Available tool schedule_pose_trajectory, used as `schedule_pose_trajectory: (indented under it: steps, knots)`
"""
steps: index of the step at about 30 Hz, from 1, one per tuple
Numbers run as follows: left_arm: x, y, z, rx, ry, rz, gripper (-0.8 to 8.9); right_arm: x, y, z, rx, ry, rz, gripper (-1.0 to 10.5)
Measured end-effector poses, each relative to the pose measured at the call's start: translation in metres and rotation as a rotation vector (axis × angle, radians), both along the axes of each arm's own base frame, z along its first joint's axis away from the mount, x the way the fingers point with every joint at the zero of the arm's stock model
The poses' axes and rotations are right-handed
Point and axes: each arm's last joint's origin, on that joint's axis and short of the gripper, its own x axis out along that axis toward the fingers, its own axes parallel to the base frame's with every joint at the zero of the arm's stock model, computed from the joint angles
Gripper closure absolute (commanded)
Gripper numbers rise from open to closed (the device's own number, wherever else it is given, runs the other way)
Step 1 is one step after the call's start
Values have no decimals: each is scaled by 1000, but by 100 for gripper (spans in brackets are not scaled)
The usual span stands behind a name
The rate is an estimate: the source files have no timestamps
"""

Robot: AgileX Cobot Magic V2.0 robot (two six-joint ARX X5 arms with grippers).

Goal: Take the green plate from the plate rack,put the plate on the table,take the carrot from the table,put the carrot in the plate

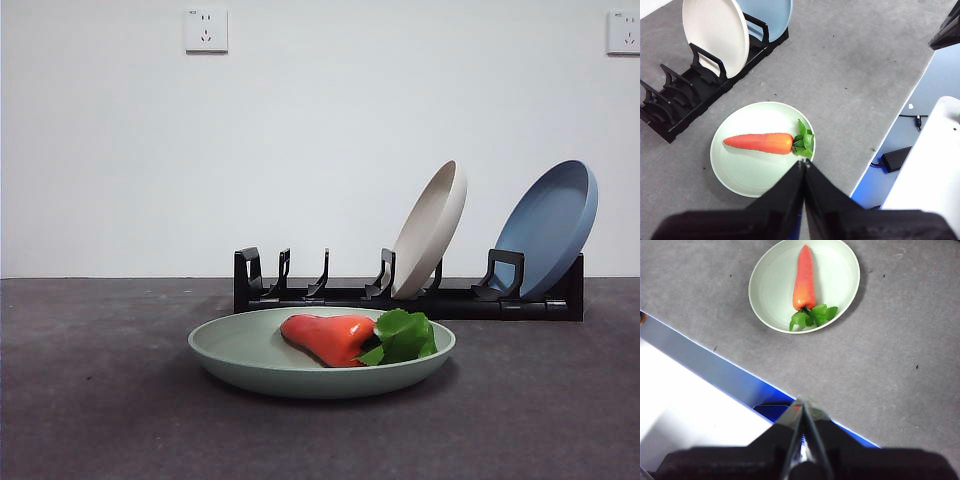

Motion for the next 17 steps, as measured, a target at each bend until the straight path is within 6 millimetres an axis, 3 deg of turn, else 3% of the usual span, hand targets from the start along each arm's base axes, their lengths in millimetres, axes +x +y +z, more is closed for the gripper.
schedule_pose_trajectory:
  steps: [4, 7, 12, 17]
  knots:
    - [2, 0, 2, 4, -42, 4, 817, 0, 0, 0, 0, 0, 0, 946]
    - [13, 6, 15, -55, -196, 127, 817, 0, 0, 0, 0, 0, 0, 946]
    - [29, 45, 47, -223, -436, 271, 817, 0, 0, 0, 0, 0, 0, 946]
    - [28, 87, 53, -249, -533, 392, 817, 0, 0, 0, 0, 0, 0, 946]
